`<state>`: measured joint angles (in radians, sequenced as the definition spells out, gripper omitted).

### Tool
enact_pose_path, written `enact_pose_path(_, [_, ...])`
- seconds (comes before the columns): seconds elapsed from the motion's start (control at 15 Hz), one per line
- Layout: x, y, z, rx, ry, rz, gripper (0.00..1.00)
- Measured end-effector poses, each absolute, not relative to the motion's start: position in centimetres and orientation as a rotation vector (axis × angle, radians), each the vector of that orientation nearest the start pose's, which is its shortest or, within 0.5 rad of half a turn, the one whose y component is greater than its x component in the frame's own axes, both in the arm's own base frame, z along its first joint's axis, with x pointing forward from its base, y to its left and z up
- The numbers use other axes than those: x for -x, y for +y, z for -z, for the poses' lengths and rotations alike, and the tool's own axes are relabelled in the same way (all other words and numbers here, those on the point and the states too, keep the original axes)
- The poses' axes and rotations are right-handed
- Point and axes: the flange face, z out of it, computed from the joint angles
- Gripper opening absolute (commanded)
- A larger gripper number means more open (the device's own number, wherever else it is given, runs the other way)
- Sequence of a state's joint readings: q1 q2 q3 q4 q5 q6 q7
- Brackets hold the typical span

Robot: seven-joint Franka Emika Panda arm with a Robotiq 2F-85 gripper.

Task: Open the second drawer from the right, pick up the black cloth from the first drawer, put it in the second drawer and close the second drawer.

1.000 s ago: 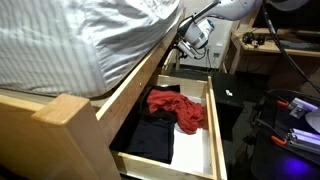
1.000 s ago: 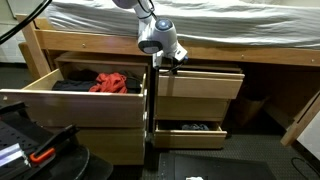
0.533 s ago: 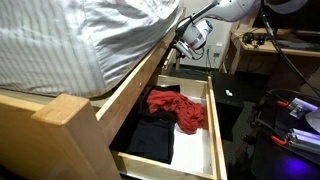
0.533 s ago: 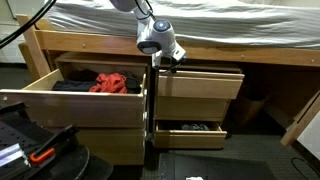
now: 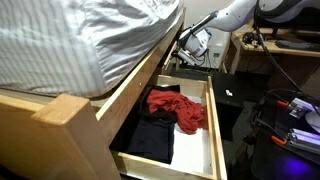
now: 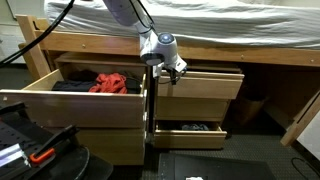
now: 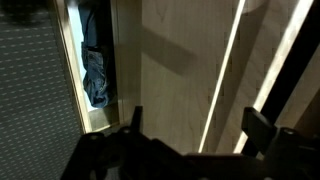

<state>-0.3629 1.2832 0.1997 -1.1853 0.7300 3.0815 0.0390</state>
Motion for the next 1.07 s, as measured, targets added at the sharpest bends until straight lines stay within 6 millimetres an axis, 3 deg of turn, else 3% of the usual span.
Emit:
enact_pose_path(0.27, [-71.7,-22.5,-4.3,2.25,1.425,0.813,1.0])
enact_pose_path(0.6, [-73.0,-20.5,-7.0,2.163,1.42,0.975,1.0])
enact_pose_path(1.07, [-73.1,-20.2,-6.7,2.17,1.404,0.929,1.0])
